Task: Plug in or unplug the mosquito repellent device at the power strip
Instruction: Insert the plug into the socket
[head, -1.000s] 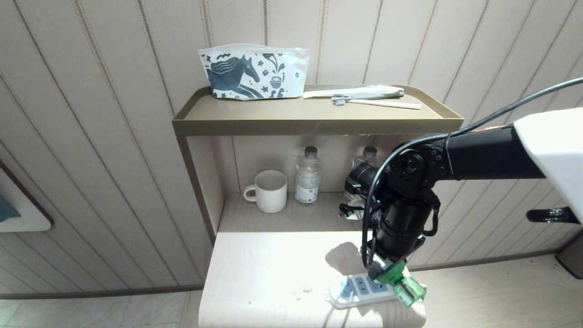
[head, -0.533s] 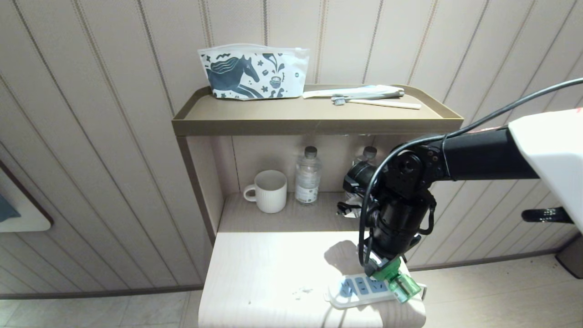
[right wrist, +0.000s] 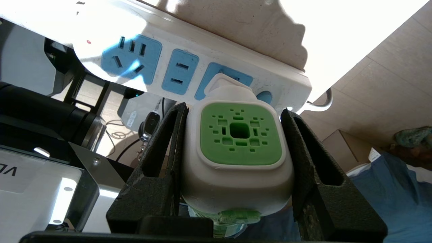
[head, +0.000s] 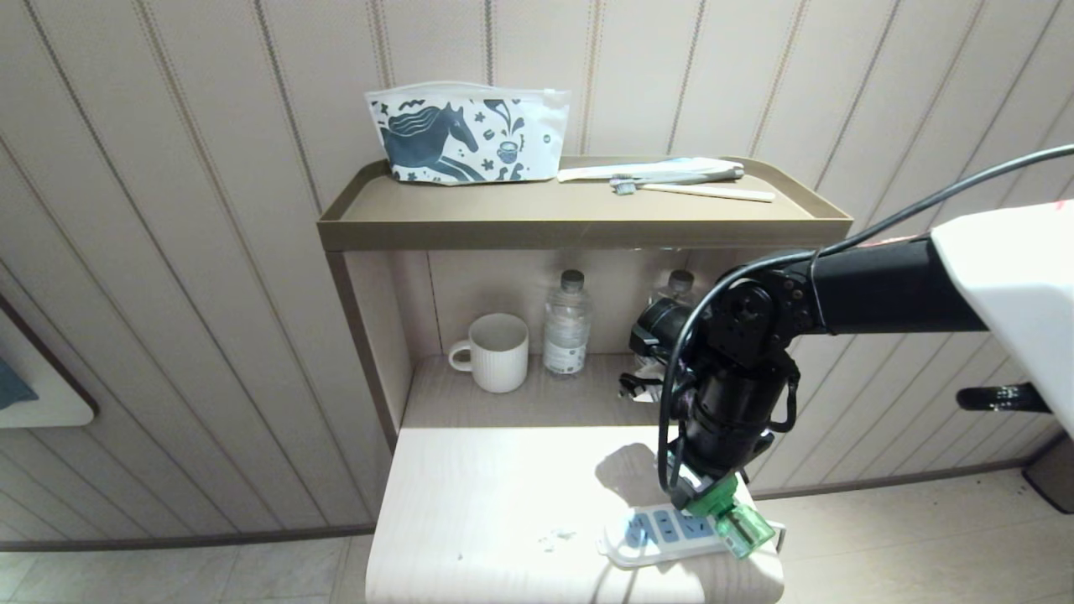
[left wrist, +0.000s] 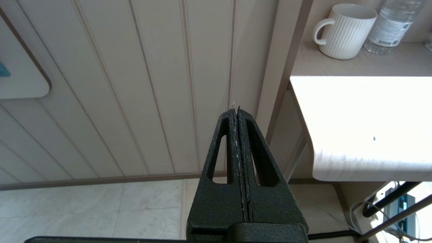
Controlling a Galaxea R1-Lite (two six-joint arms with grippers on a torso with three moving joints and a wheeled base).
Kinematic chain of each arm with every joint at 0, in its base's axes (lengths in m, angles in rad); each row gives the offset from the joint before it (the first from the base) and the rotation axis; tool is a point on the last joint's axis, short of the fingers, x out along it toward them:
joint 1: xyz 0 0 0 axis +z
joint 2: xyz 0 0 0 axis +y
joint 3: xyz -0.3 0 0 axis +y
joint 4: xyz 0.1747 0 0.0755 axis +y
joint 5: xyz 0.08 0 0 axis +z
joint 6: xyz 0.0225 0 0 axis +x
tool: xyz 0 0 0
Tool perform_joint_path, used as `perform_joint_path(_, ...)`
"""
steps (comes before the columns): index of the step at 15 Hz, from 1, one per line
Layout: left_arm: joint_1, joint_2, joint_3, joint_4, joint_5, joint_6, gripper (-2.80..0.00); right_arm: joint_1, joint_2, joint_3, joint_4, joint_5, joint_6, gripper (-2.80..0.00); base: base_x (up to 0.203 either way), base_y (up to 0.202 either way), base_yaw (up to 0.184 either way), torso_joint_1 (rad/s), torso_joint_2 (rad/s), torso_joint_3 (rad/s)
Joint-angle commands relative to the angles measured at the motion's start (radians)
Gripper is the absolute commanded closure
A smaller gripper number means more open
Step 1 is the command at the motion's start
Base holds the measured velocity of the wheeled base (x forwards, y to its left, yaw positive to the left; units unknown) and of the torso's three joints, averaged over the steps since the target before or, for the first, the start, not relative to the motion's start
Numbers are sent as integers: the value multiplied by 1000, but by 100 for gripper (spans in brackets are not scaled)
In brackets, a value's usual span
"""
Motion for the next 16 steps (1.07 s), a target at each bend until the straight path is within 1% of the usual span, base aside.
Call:
perform_joint_path(1, 1, 1, 0, 0, 0, 0, 0, -3, -6, 17, 5, -1, 0, 0, 0, 0, 0, 0, 0, 0)
perform_joint_path(6, 1, 0, 0, 0, 0, 0, 0, -22, -33, 77, -30, -2, -3, 0, 0, 0, 0, 0, 0, 0)
perform_joint_path(12, 1, 0, 0, 0, 0, 0, 0, -19, -3, 103, -78, -2, -17, 0, 0, 0, 0, 0, 0, 0)
perform_joint_path(14, 1, 0, 1, 0, 0, 0, 0, -19, -7, 120, -110, -2, -17, 0, 0, 0, 0, 0, 0, 0)
perform_joint_path(16, 0, 0, 0, 0, 0, 0, 0, -21, -32, 206, -216, -2, -16, 0, 0, 0, 0, 0, 0, 0)
